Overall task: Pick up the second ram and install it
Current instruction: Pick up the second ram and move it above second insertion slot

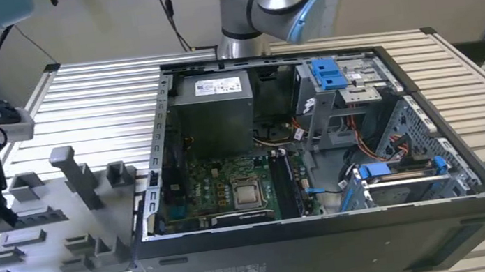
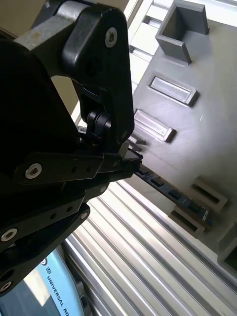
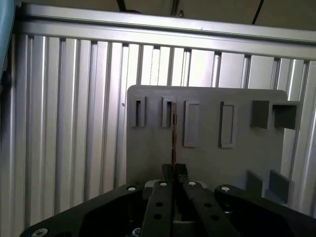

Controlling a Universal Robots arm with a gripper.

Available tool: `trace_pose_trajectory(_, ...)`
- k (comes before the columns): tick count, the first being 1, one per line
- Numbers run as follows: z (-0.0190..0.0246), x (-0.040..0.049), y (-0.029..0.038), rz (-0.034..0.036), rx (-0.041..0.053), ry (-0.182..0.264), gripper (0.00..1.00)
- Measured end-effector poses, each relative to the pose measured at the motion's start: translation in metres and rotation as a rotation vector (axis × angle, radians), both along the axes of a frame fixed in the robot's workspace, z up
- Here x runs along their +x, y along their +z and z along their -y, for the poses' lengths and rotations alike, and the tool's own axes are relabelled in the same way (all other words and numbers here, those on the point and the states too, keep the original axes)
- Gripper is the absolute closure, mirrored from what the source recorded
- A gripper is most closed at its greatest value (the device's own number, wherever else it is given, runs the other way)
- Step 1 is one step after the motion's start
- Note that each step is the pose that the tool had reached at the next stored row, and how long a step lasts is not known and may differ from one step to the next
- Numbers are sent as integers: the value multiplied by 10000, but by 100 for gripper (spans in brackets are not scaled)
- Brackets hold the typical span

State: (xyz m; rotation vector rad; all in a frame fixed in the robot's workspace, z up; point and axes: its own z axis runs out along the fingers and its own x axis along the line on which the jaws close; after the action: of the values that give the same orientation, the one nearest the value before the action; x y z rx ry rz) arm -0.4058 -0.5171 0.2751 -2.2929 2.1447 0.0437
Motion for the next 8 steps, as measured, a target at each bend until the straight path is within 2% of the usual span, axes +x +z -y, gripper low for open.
trace_pose_trajectory(8,0,0,105,-1,-1,-9,86)
